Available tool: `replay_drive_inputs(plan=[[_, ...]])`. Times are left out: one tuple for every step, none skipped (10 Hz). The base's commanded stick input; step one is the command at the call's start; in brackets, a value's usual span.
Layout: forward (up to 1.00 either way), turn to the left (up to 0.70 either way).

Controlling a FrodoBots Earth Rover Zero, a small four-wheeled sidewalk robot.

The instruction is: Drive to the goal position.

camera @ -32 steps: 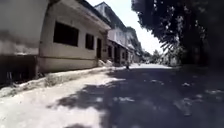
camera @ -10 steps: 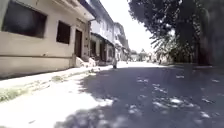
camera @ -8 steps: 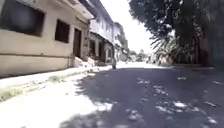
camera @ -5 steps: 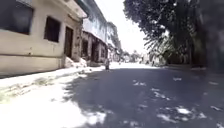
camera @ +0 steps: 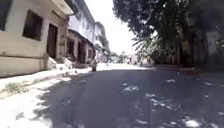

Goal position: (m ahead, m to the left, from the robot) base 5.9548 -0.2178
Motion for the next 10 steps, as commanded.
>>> replay_drive_inputs(plan=[[0.85,0.00],[0.85,0.00],[0.85,0.00],[0.85,0.00],[0.85,0.00],[0.85,0.00],[0.85,0.00],[0.85,-0.16],[0.85,-0.34],[0.85,-0.34]])
